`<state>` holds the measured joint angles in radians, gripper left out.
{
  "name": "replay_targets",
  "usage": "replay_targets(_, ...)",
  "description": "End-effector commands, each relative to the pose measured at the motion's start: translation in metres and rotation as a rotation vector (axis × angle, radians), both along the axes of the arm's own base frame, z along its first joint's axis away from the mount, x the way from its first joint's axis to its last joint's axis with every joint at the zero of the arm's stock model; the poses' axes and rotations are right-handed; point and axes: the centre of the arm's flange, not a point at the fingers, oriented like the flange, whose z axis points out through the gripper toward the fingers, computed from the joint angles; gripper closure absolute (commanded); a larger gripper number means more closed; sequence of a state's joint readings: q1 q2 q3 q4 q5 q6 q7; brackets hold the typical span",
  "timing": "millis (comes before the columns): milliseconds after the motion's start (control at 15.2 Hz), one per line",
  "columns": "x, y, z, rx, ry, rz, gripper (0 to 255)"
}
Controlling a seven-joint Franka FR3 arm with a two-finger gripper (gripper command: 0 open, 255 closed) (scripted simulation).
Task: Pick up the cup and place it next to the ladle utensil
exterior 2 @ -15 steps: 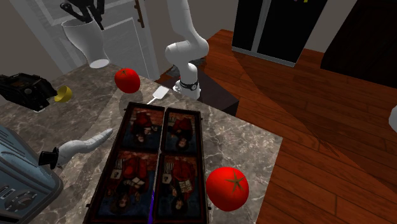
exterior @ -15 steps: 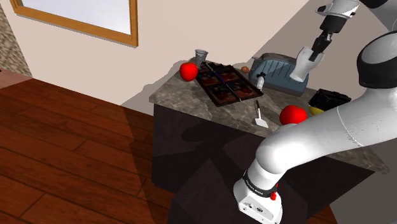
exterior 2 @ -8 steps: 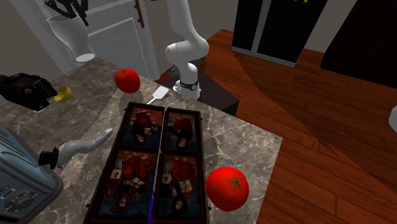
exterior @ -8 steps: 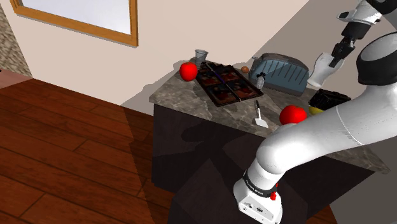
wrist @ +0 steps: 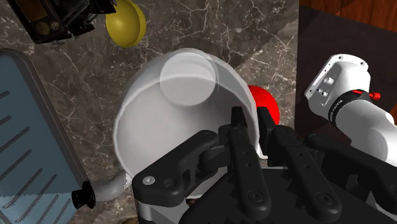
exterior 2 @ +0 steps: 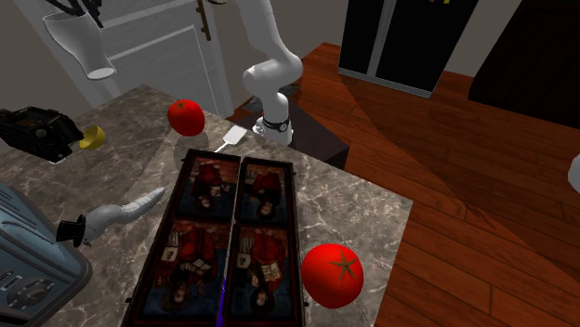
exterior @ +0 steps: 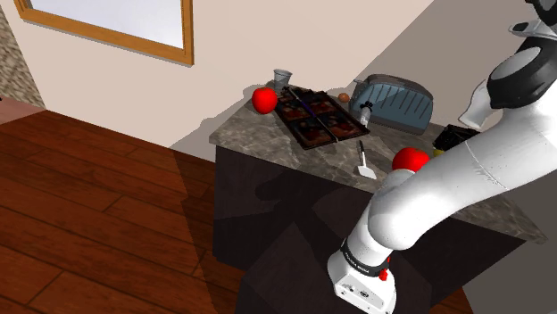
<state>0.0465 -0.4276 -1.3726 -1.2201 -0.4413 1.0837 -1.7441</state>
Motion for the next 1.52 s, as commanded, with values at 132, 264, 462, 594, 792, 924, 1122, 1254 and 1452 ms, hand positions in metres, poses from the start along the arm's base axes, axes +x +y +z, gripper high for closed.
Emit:
replay_targets(132, -0.05, -0.024, -0.002, 0.0, 0.002, 0.0, 255)
replay_targets(264, -0.05, -0.024, -0.013, 0.0, 0.002, 0.0, 255)
replay_targets(462, -0.05, -0.024, -0.029, 0.0, 0.002, 0.0, 255)
replay_targets(594, -0.05, -0.024, -0.039, 0.0, 0.002, 0.0, 255)
replay_targets(792, -0.05, -0.024, -0.055, 0.0, 0.002, 0.0, 255)
replay_targets(924, -0.05, -0.024, -0.066, 0.0, 0.002, 0.0, 255)
replay_targets(1122, -0.05, -0.024, -0.081, 0.0, 0.002, 0.0, 255)
replay_targets(1254, -0.05, -0.024, -0.092, 0.0, 0.002, 0.0, 255)
replay_targets(1452, -0.05, -0.024, -0.108, 0.0, 0.002, 0.0, 255)
